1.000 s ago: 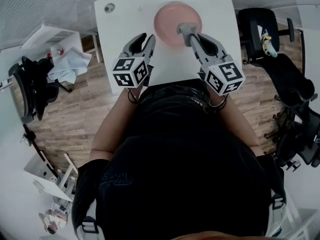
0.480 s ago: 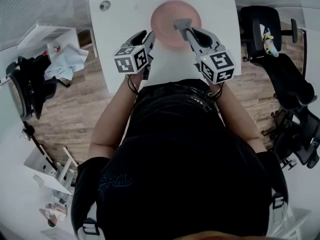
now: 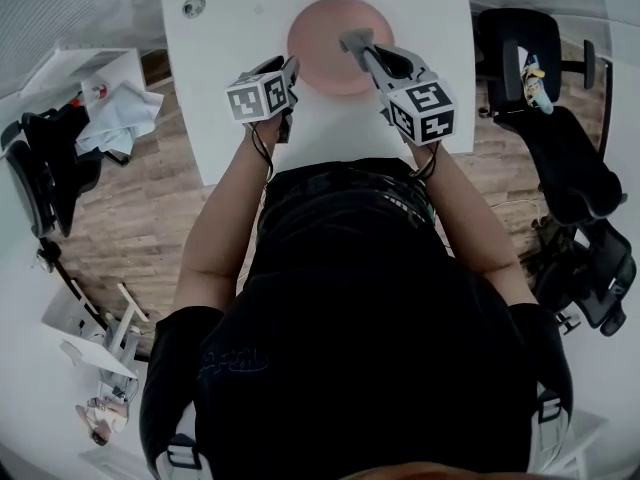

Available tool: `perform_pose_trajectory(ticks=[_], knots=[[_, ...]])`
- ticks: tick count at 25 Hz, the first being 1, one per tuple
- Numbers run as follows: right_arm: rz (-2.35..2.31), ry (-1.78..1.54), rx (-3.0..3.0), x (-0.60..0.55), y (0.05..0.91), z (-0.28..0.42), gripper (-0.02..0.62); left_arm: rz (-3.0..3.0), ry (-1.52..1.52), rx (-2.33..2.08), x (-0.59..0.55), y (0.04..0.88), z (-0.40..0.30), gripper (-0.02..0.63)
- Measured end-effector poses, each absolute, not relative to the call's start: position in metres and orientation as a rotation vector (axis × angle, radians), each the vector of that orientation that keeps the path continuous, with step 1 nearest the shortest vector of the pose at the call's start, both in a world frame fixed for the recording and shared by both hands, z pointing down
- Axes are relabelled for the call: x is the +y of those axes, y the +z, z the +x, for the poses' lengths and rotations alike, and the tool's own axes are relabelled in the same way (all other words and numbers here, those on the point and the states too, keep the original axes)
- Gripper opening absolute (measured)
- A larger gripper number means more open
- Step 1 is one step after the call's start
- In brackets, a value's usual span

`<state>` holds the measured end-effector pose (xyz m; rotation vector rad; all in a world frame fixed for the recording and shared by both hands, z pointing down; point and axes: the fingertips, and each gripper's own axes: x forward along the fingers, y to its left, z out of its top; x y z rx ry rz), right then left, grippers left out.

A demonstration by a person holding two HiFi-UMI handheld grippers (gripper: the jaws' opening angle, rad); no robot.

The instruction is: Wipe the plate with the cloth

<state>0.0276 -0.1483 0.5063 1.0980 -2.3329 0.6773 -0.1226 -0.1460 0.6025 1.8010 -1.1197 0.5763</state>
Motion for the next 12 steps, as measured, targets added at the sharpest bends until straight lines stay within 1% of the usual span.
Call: perform_pose_trajectory(ticks=[12], knots=[[1.036,0.767,-2.247,-0.170,0.560,0.045,0.035,1.645,0.648,-1.093,-0.151,0.656,-0.123,0.126]])
